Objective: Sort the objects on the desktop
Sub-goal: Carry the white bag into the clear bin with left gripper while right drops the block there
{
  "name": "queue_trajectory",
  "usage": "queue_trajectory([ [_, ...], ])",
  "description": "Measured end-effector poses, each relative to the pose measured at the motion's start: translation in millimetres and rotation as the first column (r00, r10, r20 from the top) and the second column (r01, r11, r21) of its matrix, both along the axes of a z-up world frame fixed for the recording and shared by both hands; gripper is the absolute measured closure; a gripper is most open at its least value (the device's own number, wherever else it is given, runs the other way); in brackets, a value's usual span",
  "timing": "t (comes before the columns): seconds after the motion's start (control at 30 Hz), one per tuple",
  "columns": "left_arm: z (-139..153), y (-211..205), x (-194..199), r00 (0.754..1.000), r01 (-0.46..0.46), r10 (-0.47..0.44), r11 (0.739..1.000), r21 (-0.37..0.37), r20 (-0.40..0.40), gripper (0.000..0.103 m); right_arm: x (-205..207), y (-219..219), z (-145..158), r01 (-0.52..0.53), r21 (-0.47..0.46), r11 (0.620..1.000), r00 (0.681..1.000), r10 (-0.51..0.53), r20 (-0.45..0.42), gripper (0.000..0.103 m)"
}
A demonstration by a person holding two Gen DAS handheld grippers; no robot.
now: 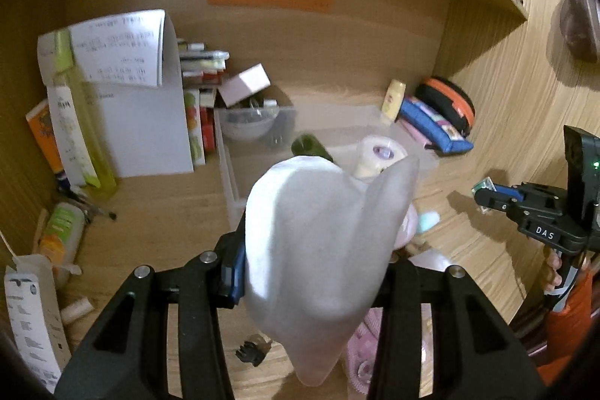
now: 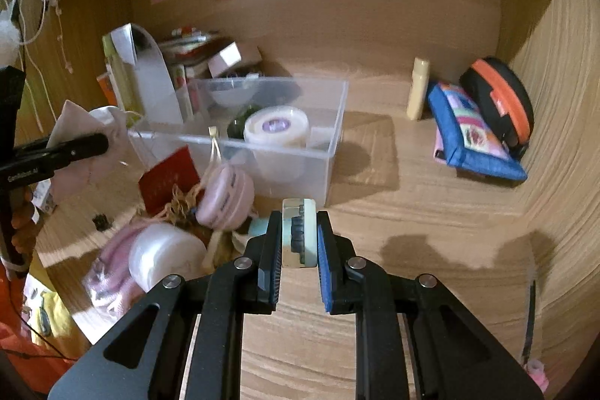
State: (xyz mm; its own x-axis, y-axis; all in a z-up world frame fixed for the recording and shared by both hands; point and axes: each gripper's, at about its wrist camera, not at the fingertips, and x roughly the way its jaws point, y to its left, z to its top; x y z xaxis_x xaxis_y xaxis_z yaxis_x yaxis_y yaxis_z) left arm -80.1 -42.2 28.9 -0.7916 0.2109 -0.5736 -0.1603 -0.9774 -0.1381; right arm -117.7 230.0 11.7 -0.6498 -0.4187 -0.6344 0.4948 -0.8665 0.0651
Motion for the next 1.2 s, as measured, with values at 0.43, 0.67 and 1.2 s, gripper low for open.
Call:
queue_trajectory([
  [0.43,22.2,-12.1,-13.6,0.998,-0.015,0.017,0.999,0.039,-0.058,0.060,-18.3,-15.2,23.6,-0.034,-0.021,0.999,0.997,0.033,-0.067,0.088],
  [0.67,29.0,-14.5,-35.2,0.997,-0.017,0.019,0.999,0.036,-0.077,0.060,-39.5,-26.1,26.8,-0.049,-0.011,0.999,0.996,0.048,-0.073,0.088],
  [1.2,8.6,-4.8,-112.3,0.999,0.020,-0.020,1.000,0.013,0.028,0.060,-109.5,-57.3,19.0,-0.088,0.060,0.994,0.996,0.089,-0.020,0.088],
])
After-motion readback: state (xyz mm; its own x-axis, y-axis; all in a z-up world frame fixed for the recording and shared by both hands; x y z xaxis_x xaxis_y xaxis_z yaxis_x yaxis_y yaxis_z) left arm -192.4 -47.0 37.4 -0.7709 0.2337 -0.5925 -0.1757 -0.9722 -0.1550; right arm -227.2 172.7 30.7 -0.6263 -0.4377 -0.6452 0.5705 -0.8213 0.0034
